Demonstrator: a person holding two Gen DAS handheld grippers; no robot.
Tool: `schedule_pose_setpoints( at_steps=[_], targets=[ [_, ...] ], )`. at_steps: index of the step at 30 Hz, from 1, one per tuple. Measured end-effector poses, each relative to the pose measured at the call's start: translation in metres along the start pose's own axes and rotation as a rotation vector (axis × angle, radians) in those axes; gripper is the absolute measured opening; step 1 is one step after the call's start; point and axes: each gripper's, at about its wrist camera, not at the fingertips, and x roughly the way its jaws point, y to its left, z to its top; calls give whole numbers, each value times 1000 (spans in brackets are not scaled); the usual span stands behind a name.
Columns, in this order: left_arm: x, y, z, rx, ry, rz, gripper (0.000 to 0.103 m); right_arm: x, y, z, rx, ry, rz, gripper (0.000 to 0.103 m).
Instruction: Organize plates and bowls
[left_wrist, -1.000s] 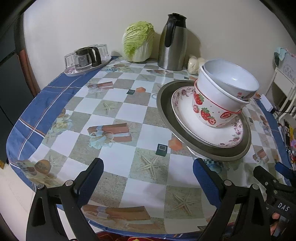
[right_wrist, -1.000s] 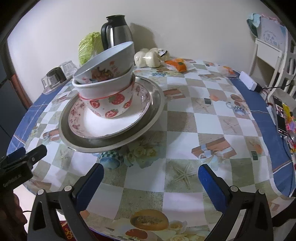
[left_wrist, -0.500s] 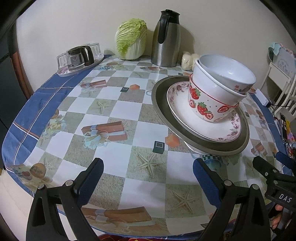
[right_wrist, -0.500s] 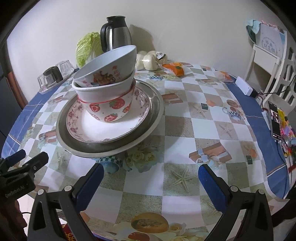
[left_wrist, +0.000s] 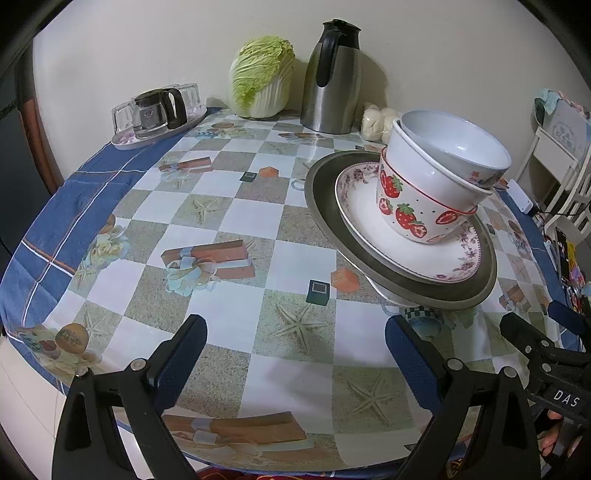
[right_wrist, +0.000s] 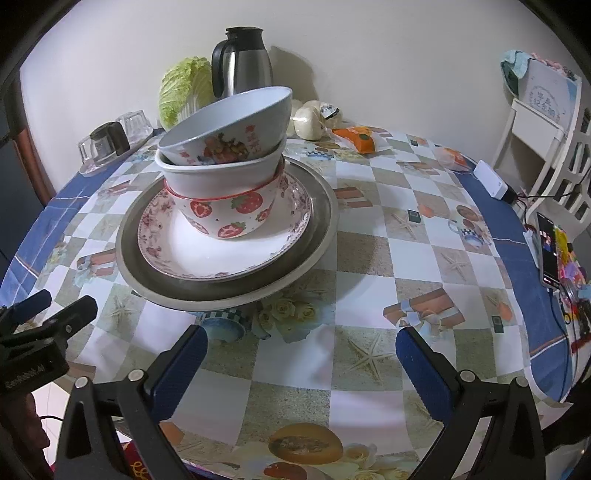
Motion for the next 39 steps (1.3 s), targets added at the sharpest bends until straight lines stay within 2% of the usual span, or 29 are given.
schedule_pose_setpoints(
  at_steps=[19, 39],
  targets=[
    [-5, -8, 1, 35, -18, 54, 97, -3, -10, 1, 36, -3, 21, 103],
    [-7, -12, 1, 54, -24, 74, 97, -3, -10, 1, 33, -4, 27, 103]
  ],
)
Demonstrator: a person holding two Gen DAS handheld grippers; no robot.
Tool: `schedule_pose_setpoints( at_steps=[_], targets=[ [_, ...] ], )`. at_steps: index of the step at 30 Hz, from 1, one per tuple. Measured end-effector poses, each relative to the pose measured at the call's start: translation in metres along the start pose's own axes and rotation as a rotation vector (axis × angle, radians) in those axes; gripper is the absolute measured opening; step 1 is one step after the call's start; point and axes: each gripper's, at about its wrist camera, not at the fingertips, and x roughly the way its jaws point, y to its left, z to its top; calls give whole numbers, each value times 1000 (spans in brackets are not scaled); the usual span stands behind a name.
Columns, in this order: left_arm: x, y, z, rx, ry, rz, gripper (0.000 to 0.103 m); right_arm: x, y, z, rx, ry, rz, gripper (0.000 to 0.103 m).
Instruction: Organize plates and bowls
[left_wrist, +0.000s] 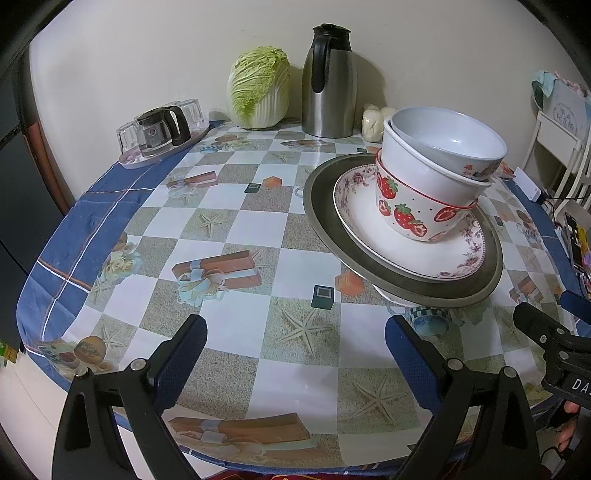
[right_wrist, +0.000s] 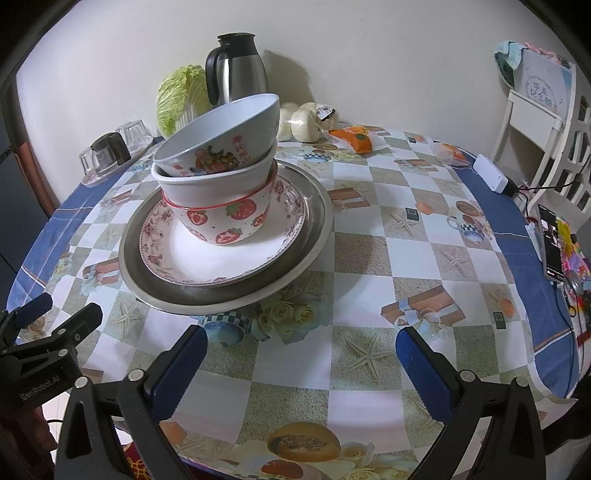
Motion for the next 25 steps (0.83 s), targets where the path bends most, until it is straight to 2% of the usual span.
schedule_pose_setpoints(
  at_steps=[18, 22, 25],
  targets=[
    [1, 1, -1, 5, 7, 13, 97, -1, 2, -1, -7, 2, 3, 103],
    [-4, 3, -4, 0, -21, -11, 97, -2, 3, -1, -14, 2, 4, 103],
    [-2, 3, -3, -7, -13, -26, 97, -2, 2, -1, -14, 2, 4, 103]
  ],
)
